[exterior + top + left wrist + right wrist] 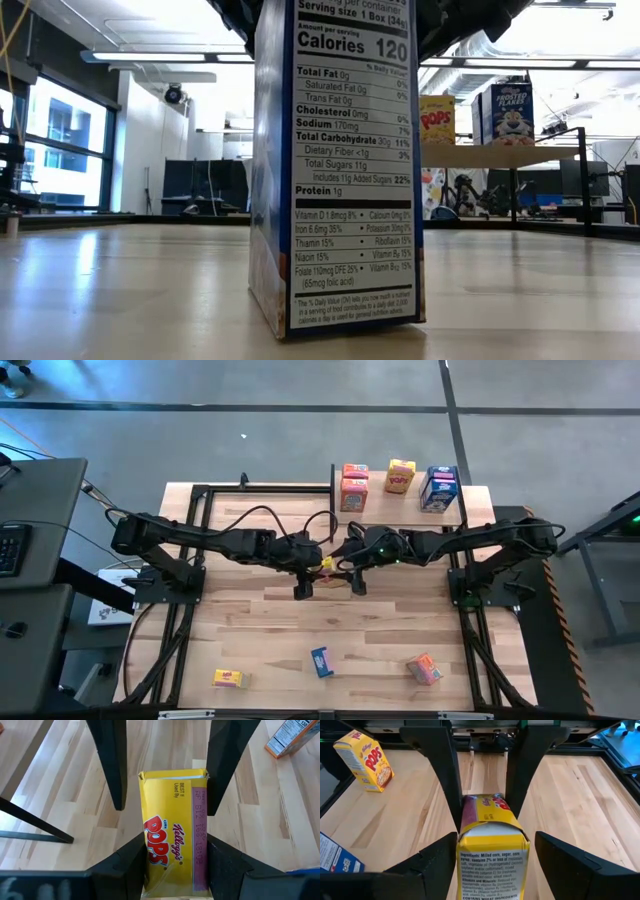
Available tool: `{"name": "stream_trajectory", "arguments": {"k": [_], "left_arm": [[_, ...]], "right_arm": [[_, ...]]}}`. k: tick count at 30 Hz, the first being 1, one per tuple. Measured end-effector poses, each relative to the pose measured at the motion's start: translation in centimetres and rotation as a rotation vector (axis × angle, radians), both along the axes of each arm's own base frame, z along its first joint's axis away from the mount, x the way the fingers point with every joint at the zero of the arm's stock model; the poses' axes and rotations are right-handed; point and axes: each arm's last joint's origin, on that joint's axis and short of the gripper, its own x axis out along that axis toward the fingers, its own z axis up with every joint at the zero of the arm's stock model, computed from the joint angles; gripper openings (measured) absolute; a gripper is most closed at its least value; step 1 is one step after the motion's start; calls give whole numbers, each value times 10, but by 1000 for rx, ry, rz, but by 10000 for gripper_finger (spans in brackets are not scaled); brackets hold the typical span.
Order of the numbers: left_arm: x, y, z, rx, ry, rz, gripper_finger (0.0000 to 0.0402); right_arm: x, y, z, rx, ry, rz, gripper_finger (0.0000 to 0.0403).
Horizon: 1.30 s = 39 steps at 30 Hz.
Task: Stack cereal on shelf
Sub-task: Put the top yellow cereal box on the shelf aligned with the other yellow cereal box
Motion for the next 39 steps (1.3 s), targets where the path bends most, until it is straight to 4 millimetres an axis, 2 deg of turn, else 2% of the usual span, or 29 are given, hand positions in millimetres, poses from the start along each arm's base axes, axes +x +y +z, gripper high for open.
{"name": "stream_trajectory", "arguments": {"k": [19,33,39], "left_arm": [[0,0,0,0,-6,1,162],[1,0,1,-2,-20,3,163],[2,0,1,-15,-25,13,184]], "right_arm": [[0,0,0,1,2,0,182],[0,0,0,1,3,0,172],[0,0,0,0,1,-1,172]]}}
